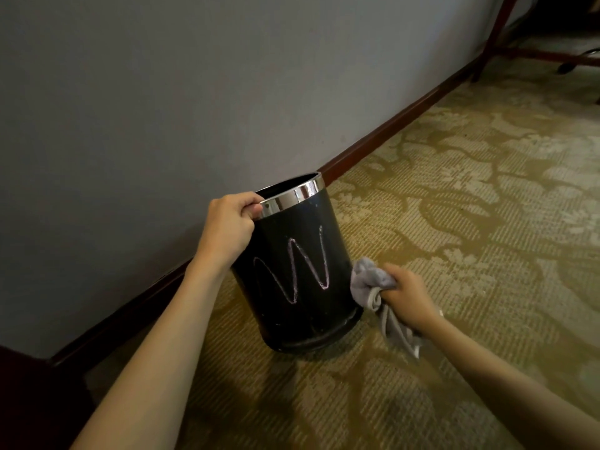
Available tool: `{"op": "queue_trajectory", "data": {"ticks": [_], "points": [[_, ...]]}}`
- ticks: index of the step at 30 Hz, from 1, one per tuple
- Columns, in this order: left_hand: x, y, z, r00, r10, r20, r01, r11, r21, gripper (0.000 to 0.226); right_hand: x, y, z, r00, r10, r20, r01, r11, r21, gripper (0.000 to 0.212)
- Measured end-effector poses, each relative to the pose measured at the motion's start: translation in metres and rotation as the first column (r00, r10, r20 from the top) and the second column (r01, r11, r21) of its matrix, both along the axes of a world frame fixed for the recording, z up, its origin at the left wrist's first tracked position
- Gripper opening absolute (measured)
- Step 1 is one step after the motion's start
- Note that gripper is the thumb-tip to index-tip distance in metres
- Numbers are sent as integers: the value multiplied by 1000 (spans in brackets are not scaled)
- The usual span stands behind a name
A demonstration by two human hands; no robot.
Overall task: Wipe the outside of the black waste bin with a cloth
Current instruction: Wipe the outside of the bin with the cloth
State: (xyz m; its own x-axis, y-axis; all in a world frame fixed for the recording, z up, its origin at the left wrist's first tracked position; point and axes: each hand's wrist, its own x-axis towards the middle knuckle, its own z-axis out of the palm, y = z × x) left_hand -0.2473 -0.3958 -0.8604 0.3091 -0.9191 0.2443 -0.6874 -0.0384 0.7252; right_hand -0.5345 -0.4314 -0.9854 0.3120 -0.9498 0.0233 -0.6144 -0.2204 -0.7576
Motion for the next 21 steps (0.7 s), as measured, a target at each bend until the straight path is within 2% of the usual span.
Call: {"op": "queue_trajectory", "data": {"ticks": [2, 5, 8, 10, 12, 14, 18, 21], "points": [[-6, -1, 0, 1000, -11, 16, 11, 1000, -3, 28, 16, -7, 20, 995, -23, 102, 30, 997, -71, 33], [-14, -2, -2, 999, -27, 34, 27, 1000, -10, 25, 41, -19, 54, 937, -59, 343, 105, 988, -116, 37], [-18, -3, -1, 998, -25, 59, 25, 1000, -1, 23, 58, -21, 68, 911, -30, 412, 129, 968, -215, 46], [-16, -3, -1, 998, -21, 53, 21, 1000, 2, 24, 62, -15, 60, 901, -61, 430, 172, 960, -222, 44], [-13, -2, -1, 999, -16, 33, 16, 1000, 9, 25, 58, -7, 42, 915, -109, 389, 205, 955, -213, 38], [-10, 0, -1, 1000, -5, 16, 5, 1000, 15, 26, 47, 1, 19, 949, -146, 280, 202, 962, -183, 29], [-6, 0, -1, 1000, 19, 1, -19, 1000, 17, 25, 15, 14, -17, 982, -186, -9, 187, 982, 25, 15], [-10, -1, -5, 1000, -5, 18, 5, 1000, 10, 24, 9, 14, -14, 985, -170, -10, 170, 981, 89, 9]]}}
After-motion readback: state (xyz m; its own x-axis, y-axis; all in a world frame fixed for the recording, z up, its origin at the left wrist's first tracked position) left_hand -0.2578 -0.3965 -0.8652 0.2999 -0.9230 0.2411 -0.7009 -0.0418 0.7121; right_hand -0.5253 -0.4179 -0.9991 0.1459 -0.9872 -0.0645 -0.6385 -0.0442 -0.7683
